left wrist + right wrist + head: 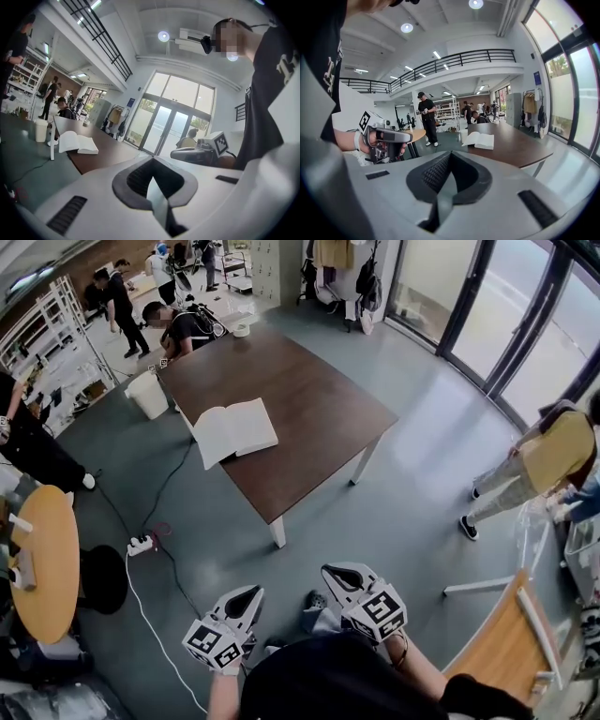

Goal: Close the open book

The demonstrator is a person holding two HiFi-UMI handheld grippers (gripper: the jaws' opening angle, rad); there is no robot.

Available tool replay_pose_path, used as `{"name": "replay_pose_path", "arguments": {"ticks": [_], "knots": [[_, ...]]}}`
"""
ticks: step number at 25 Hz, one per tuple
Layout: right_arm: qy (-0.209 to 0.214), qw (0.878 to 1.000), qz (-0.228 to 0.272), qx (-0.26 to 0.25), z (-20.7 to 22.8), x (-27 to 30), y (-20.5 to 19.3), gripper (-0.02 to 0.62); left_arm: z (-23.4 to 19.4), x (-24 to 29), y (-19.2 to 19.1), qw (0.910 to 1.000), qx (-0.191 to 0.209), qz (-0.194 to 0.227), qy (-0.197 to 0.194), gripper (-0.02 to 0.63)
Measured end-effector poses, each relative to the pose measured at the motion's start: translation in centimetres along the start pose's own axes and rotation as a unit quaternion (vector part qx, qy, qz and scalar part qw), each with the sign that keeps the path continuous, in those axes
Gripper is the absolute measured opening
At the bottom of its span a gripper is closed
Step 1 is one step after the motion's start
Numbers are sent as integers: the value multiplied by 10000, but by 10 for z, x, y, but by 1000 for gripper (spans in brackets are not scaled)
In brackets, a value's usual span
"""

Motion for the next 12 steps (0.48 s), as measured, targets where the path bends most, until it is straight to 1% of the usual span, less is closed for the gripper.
{"name": "replay_pose_path", "arguments": {"ticks": [5, 8, 12], "knots": [[-65, 9997, 15, 222, 65, -15, -8, -12, 6, 50, 21, 9998, 129, -137, 24, 3], [-70, 9996, -9, 264, 96, -18, -10, -12, 8, 72, 31, 9998, 95, -127, 83, 3], [61, 9998, -58, 205, 123, -15, -2, -12, 11, 89, 40, 9997, -28, -99, 215, 3]]}}
Point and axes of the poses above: the fingertips, and each gripper's own axes: x forward along the fingers, z to its right, y out of its top, the point moved 3 cm from there along -x, backward along the fingers, and after that the axes turned 13 degrees about -z, right-handed, at the moved point
